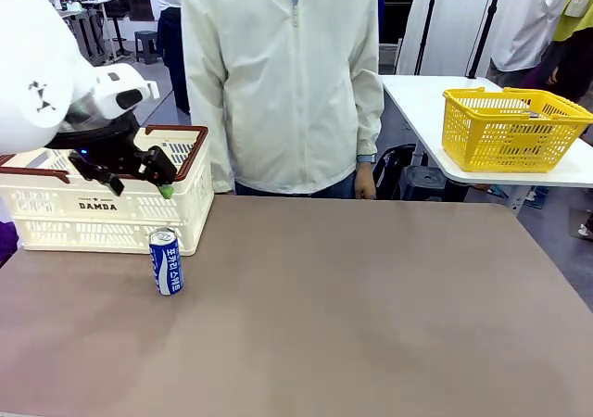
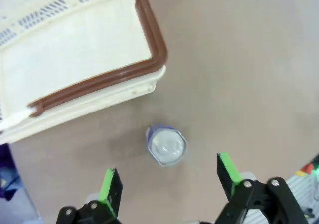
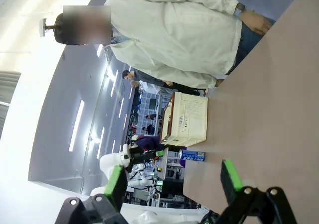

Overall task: Place the drinks into the Shopping basket.
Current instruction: Pick up one drink and place it into the Shopping basket.

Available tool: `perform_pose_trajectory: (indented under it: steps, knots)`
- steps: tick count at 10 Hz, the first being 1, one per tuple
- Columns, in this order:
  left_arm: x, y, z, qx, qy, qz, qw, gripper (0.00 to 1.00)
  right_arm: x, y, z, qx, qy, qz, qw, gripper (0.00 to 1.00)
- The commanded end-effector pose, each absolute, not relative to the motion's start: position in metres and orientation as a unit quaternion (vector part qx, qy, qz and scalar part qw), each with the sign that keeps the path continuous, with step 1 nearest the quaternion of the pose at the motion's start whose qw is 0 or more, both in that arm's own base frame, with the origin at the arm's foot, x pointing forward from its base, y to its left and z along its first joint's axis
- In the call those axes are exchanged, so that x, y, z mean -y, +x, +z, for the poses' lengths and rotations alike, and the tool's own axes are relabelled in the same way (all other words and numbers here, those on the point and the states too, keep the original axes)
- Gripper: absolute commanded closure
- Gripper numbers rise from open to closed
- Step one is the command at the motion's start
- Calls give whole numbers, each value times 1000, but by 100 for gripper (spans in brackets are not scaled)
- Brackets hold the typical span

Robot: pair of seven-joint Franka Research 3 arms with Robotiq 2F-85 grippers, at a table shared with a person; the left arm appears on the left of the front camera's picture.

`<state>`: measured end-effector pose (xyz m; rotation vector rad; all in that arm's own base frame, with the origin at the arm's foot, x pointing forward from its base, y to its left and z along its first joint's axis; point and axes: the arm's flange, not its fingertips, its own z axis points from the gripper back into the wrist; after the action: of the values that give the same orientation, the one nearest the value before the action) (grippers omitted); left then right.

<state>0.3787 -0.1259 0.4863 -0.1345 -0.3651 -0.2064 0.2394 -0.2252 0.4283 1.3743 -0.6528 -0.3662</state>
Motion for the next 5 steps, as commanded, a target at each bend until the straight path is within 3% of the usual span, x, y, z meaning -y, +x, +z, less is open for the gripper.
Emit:
perform_pose_trajectory:
  steps: [1, 5]
  knots:
    - [123, 381, 493, 177, -43, -50, 982, 0, 227, 239, 431, 294, 617, -157, 712, 0]
    - [132, 387, 461, 113, -27, 18, 993, 0, 227, 239, 431, 294, 617, -157, 712, 0]
